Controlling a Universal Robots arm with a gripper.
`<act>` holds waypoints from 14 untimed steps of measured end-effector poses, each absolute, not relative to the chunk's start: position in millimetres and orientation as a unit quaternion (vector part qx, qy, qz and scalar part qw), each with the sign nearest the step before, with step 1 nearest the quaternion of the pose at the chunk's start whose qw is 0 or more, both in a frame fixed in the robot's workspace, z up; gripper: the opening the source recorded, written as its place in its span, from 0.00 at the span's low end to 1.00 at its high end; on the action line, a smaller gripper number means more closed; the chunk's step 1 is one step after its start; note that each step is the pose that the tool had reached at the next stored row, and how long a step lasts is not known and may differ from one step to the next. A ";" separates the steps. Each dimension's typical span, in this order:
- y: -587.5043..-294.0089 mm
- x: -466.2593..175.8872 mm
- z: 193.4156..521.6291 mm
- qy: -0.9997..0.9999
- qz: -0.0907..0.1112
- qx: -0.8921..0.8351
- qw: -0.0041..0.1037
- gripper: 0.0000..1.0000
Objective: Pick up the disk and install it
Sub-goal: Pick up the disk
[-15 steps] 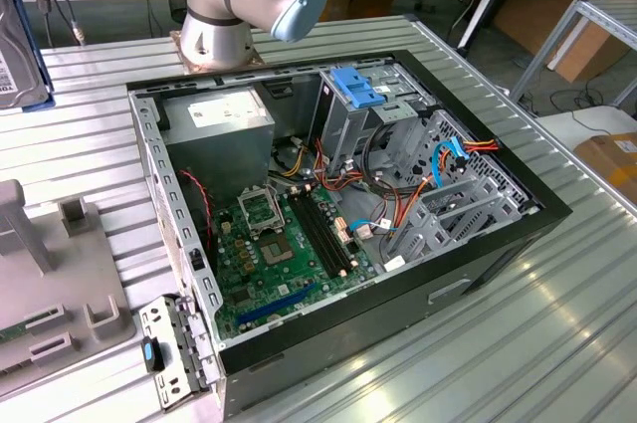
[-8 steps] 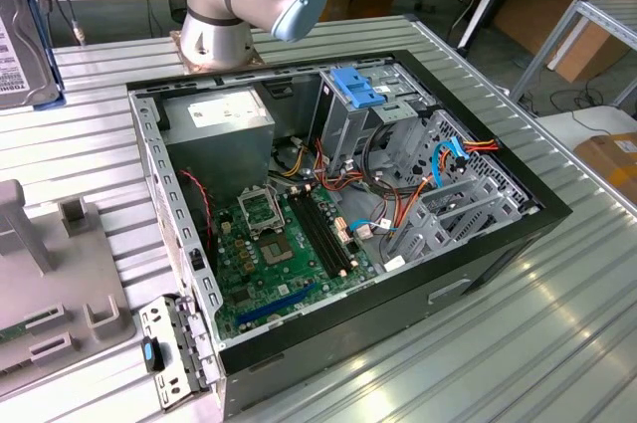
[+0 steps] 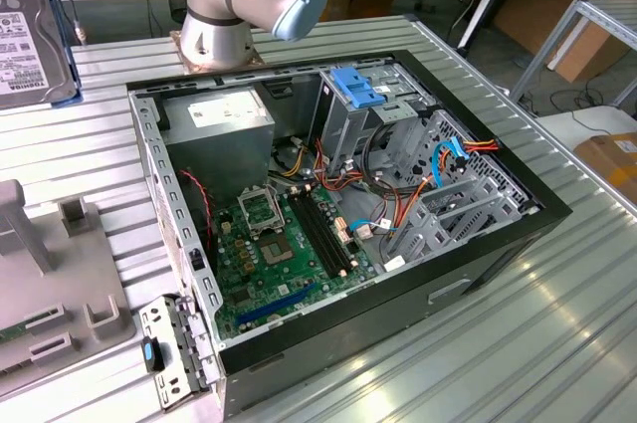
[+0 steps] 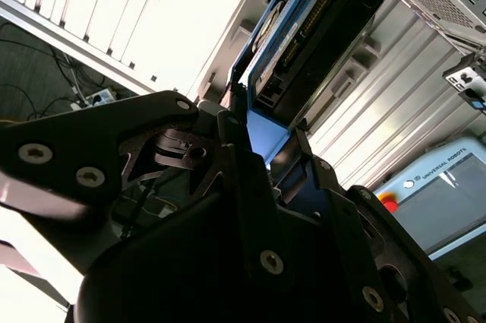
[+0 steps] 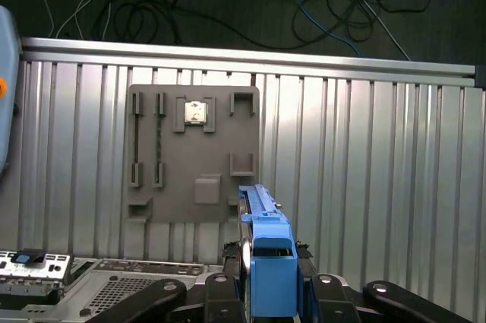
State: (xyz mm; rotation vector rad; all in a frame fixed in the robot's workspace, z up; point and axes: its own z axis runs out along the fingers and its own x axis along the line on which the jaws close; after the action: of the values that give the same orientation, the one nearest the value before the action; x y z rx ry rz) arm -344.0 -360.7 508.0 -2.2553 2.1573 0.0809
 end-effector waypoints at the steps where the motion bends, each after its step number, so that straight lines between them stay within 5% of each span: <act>1: -360.6 -341.8 507.9 0.691 0.026 -0.722 0.010 0.36; 14: -360.4 -314.7 507.9 0.691 0.026 -0.722 0.010 0.36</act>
State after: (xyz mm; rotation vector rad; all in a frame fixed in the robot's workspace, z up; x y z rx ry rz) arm -314.7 -360.4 507.9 -2.2552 2.1572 0.0809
